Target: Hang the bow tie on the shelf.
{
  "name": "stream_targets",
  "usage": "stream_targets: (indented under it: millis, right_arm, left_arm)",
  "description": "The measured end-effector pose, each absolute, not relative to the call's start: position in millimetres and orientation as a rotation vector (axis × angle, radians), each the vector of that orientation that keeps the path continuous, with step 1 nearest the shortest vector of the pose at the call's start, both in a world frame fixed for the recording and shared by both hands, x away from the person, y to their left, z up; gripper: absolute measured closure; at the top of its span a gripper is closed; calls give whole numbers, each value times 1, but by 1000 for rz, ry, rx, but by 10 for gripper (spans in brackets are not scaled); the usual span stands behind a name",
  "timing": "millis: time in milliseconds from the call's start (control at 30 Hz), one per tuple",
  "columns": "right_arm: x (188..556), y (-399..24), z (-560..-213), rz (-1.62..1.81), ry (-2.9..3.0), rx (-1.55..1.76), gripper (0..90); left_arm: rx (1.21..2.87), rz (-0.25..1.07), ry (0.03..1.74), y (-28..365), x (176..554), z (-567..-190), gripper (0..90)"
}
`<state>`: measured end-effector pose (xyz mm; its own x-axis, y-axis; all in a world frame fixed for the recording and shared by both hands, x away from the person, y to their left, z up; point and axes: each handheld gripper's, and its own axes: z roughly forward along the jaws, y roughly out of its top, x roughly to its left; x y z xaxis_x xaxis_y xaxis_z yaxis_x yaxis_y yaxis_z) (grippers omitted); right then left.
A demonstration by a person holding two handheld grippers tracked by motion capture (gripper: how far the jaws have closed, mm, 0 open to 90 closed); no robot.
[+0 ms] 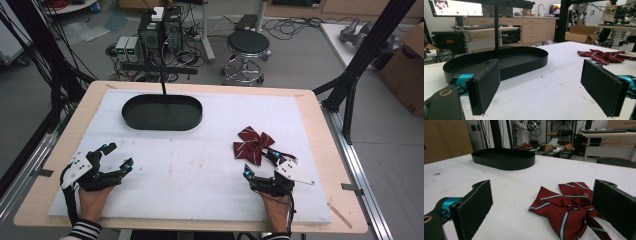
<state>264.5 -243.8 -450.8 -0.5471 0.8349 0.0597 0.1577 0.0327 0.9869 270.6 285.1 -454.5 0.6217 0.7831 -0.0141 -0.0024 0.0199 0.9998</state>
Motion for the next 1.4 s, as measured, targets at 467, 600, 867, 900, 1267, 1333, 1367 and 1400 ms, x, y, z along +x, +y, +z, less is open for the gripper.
stream_targets:
  millis: [467,600,867,900,1267,1333,1367,1400]
  right_arm:
    - [264,-243,-451,1540,1750,995,27]
    - [264,-242,-451,1535,1757,998,27]
    - [265,-241,-450,1518,1775,1000,27]
    - [265,-241,-450,1518,1775,1000,27]
    - [279,-233,-433,1430,1862,1029,26]
    - [282,-232,-424,1432,1871,1019,26]
    - [283,-232,-420,1424,1874,1017,27]
    - [285,-233,-416,1416,1881,1021,26]
  left_arm:
    - [1441,698,708,285,271,-454,162]
    - [1438,694,710,285,271,-454,162]
    - [1435,694,712,285,271,-454,162]
    - [1435,695,712,285,271,-454,162]
    - [1434,696,714,286,271,-454,162]
    - [1434,696,714,285,271,-454,162]
    - [1434,696,714,285,271,-454,162]
    - [1434,695,714,285,271,-454,162]
